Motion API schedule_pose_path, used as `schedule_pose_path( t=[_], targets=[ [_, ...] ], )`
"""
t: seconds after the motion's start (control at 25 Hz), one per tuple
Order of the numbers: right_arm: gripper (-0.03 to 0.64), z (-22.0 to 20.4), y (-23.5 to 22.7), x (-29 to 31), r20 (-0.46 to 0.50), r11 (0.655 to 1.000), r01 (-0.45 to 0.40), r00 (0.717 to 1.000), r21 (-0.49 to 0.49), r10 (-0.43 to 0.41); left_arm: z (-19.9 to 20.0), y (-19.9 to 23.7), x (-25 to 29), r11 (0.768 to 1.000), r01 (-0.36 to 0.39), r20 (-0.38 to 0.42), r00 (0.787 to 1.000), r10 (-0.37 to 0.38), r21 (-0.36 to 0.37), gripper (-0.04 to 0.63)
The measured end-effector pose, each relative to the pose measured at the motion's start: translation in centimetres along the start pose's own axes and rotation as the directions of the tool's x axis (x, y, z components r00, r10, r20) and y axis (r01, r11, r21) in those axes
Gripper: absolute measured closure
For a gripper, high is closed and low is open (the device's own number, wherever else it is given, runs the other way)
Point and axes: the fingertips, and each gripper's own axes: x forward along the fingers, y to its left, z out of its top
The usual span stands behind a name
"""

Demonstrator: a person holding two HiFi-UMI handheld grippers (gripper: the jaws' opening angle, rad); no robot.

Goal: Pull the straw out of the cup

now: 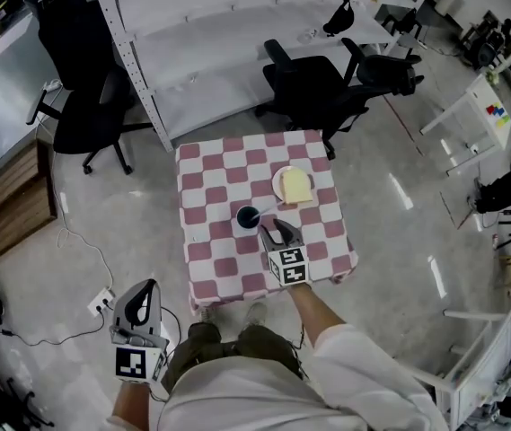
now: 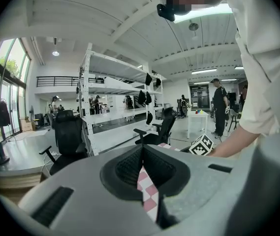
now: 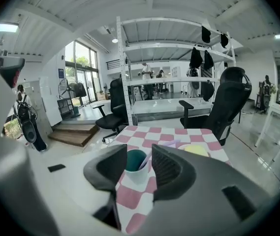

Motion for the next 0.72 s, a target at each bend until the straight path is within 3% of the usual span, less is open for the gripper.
schedule_pose_path(
  t=[0.36,0.72],
  targets=[
    [0.457,-2.6,-1.5,3.8,-0.074,0.999,0.017,0.997,0.040,-0.014,-1.1,1.5,-0.6,0.999,-0.054,-0.051,0.997,0.054,0.000,0.591],
    [0.460,-3.4,-2.0,5.9,-0.088,0.998,0.019,0.996,0.064,-0.013,-2.2,1.9,-0.6,0.997,-0.076,-0.111,0.991,0.074,-0.008,0.591]
  ],
)
